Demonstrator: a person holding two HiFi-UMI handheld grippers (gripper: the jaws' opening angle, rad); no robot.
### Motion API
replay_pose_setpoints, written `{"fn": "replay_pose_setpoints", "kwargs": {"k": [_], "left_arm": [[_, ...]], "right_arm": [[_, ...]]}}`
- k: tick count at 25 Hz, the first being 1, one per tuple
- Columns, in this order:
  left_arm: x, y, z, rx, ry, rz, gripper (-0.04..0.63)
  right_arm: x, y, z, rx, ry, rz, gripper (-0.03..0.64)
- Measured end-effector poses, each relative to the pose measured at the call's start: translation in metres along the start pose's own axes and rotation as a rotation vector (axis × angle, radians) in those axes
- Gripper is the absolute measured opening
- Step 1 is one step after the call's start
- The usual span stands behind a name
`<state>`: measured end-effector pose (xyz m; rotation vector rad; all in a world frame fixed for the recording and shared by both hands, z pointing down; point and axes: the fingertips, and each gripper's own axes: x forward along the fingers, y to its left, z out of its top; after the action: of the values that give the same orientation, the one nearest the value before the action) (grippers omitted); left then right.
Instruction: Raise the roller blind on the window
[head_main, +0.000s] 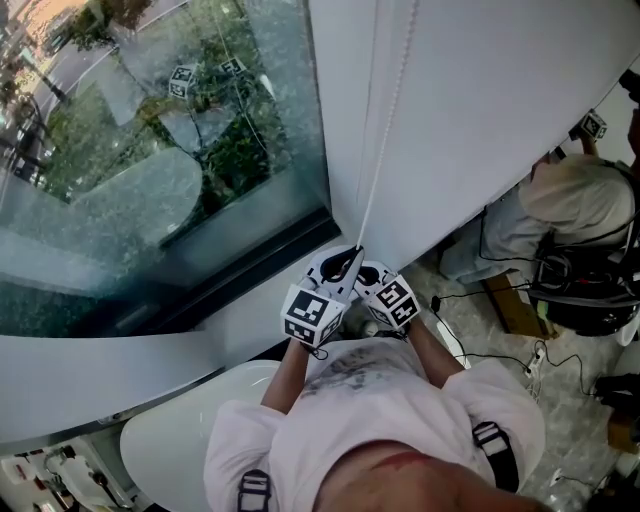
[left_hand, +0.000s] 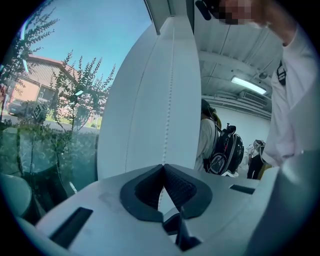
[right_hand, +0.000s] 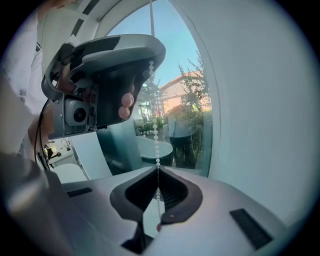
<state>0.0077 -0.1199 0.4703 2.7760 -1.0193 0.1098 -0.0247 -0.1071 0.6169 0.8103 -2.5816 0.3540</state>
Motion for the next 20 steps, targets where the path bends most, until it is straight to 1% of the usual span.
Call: {"fn": "replay_pose_setpoints", "kwargs": {"k": [14,17,20], "left_arm": [[0.002,0.005,-0.036,-0.008,0.026,-0.011,0.008],[0.003,0.004,-0.037,-0.007,0.023,-0.011,0.006],[0.003,0.004,-0.034,0.011,0.014,-0.006,0.008]], "right_arm": [[0.014,0.001,-0.034,0.023,0.080,0.003,0.064],[0.014,0.000,-0.036,0.024,0.082,0.001,0.064],[0.013,-0.002,-0.034,0.017,0.081,-0.008,0.064]]}}
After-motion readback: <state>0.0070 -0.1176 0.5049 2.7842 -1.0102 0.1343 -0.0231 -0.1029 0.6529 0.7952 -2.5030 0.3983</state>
